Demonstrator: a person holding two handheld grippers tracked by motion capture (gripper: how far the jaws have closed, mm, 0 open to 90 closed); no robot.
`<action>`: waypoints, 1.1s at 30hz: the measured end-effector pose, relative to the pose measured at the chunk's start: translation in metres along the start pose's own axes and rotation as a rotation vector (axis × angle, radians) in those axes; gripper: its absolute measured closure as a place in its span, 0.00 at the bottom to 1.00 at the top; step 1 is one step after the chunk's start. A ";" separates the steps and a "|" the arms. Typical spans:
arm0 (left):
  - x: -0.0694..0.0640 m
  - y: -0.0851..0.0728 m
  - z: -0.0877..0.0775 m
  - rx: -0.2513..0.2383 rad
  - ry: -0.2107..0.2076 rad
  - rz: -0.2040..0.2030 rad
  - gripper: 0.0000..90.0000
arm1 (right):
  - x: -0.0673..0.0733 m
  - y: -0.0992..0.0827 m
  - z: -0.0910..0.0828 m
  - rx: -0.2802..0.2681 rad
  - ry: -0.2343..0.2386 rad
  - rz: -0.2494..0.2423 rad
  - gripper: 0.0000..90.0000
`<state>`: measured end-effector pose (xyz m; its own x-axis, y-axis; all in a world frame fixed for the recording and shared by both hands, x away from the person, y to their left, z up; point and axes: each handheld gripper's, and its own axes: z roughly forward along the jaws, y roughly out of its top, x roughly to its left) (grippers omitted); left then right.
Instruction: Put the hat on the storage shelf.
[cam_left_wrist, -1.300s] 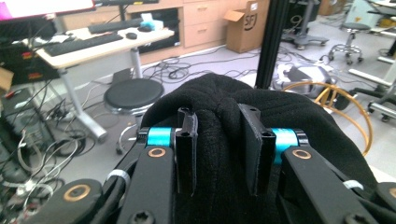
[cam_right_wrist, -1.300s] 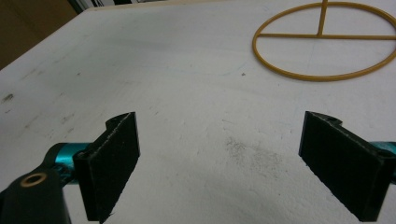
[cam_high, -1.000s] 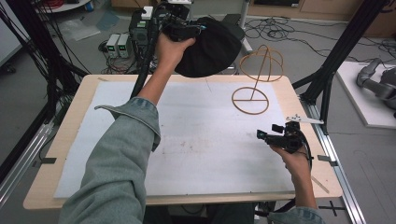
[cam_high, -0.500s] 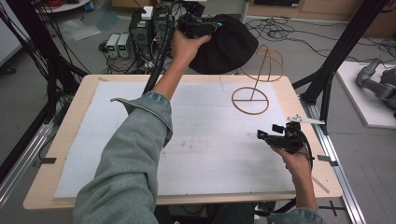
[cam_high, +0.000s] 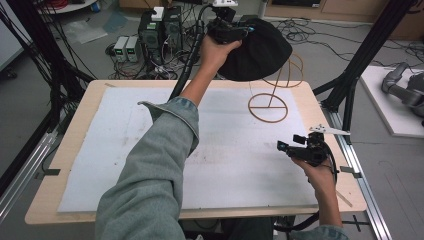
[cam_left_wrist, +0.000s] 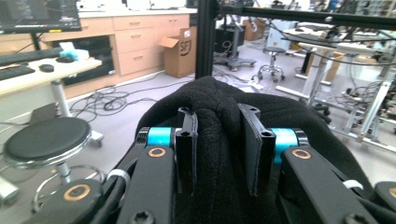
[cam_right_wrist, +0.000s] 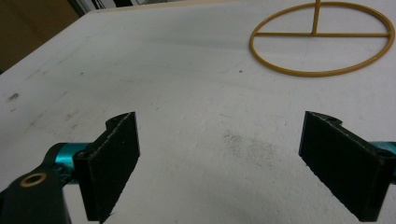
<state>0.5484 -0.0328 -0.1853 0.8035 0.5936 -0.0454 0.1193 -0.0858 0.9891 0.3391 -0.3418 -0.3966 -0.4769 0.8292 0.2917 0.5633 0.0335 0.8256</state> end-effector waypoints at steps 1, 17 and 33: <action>0.000 -0.001 0.003 -0.004 -0.005 -0.004 0.78 | 0.000 0.000 0.000 -0.001 0.000 -0.001 0.14; -0.005 -0.012 0.028 -0.025 0.017 -0.053 0.78 | -0.002 -0.002 -0.002 0.002 0.003 0.005 0.14; -0.011 -0.010 0.037 -0.096 -0.001 -0.082 0.78 | -0.003 -0.004 -0.003 0.009 0.005 0.009 0.14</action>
<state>0.5603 -0.0677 -0.2003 0.7937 0.5949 -0.1270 0.1286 0.0400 0.9909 0.3361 -0.3457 -0.3997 -0.4750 0.8269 0.3011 0.5732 0.0311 0.8188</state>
